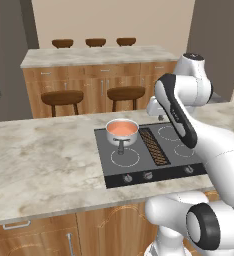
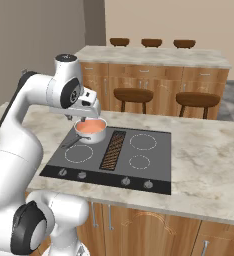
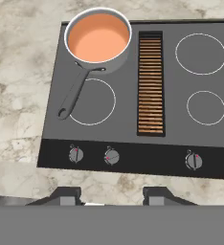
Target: Wait until the marinara sauce is simmered to a deep red color and then turn off the stove.
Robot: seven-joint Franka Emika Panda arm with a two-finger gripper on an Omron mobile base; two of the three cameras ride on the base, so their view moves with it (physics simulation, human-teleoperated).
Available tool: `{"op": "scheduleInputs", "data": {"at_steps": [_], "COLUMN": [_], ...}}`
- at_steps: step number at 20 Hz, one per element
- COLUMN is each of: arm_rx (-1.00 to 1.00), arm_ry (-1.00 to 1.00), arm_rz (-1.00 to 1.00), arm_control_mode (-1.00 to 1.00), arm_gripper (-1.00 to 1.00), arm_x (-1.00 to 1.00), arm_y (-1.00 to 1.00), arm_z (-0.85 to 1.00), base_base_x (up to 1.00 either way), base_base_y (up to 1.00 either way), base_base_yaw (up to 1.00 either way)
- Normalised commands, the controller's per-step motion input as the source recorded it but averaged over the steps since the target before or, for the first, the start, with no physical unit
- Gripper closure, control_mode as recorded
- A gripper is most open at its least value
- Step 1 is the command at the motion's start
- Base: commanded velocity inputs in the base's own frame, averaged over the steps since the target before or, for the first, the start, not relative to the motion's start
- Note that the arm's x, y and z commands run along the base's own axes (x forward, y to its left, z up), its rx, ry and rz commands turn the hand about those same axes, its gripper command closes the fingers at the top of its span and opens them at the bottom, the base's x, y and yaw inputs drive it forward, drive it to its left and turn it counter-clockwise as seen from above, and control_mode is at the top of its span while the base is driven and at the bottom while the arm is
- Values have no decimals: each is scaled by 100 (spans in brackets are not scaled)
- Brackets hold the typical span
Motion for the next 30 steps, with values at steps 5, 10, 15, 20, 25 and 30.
{"op": "scheduleInputs", "data": {"at_steps": [5,10,15,20,25,30], "arm_rx": [2,0,0,0,0,0], "arm_ry": [-1,0,0,0,0,0], "arm_rz": [0,0,0,0,0,0], "arm_control_mode": [-100,-100,-100,-100,-100,-100], "arm_gripper": [-100,-100,-100,-100,-100,-100], "arm_x": [-14,0,0,0,0,0], "arm_y": [-11,0,0,0,0,0], "arm_z": [-1,0,0,0,0,0], "base_base_x": [0,0,0,0,0,0], "base_base_y": [0,0,0,0,0,0], "base_base_yaw": [0,0,0,0,0,0]}}
